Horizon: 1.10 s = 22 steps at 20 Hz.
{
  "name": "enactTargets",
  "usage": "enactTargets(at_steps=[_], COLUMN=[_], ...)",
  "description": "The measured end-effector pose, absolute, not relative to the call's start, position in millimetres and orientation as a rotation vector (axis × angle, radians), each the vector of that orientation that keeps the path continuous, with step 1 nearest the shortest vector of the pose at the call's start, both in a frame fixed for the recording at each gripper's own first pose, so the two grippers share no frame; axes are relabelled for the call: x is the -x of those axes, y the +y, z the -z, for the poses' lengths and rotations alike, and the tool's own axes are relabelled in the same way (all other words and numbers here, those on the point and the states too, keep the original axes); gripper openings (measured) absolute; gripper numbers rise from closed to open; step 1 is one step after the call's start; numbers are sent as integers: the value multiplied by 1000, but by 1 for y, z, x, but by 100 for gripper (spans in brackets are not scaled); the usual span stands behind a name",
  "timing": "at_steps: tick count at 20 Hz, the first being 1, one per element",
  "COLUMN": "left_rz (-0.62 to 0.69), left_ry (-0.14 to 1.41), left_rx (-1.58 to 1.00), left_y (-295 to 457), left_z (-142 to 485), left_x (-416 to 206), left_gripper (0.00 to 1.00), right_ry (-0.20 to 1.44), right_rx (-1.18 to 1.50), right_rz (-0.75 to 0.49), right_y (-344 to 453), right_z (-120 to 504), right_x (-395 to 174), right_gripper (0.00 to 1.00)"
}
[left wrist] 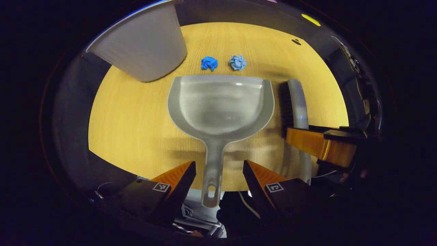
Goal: Pick up the small broom and dustpan from the desktop, sweep the trash into the dustpan with the broom, and then empty the trash into the garbage bin.
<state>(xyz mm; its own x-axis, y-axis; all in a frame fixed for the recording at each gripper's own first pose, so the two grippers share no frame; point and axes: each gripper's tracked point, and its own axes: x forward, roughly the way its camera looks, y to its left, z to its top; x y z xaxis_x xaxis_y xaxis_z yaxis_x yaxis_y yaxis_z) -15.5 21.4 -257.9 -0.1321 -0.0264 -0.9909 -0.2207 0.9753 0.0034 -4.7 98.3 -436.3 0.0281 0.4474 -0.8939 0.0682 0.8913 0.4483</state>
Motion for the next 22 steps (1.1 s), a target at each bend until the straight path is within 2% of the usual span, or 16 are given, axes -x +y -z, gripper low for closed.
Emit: enactTargets(at_steps=[1,2,3,7,9,10,12,13,14,15,17,18,19,20,21,22], left_rz=[-169,-173,-158,-134,-107,-91,-47,-31,-25,-19,-20,-44,-58,-53,-44,-39], left_ry=[1726,1738,1754,1799,1795,1808,1823,1818,1826,1832,1859,1868,1878,1876,1871,1863], left_rx=[179,157,133,89,77,78,113,123,118,117,131,151,167,163,157,155], left_y=[26,33,38,56,57,54,45,41,41,42,44,42,41,41,42,42], left_z=[257,258,261,284,292,296,297,298,301,297,298,299,300,301,298,298], left_x=[15,11,7,2,-5,-7,-11,-13,-13,-13,-11,-10,-8,-8,-9,-8], left_gripper=[84,85,85,86,86,86,83,78,66,64,59,53,41,34,34,32], right_ry=[1542,1554,1567,1593,1609,1613,1633,1635,1636,1638,1631,1627,1626,1628,1630,1651], right_rx=[-423,-429,-431,-405,-390,-379,-344,-329,-317,-291,-291,-293,-293,-284,-279,-275], right_rz=[-306,-298,-283,-236,-199,-178,-153,-138,-136,-132,-131,-147,-174,-194,-197,-190], right_y=[99,100,102,108,109,109,106,106,107,105,109,112,115,115,115,115], right_z=[438,439,442,449,453,456,461,464,466,467,468,468,467,466,468,468], right_x=[5,5,5,6,7,6,10,10,10,12,8,7,7,7,8,12], right_gripper=[95,100,95,95,75,79,67,67,70,56,45,47,45,49,51,43])
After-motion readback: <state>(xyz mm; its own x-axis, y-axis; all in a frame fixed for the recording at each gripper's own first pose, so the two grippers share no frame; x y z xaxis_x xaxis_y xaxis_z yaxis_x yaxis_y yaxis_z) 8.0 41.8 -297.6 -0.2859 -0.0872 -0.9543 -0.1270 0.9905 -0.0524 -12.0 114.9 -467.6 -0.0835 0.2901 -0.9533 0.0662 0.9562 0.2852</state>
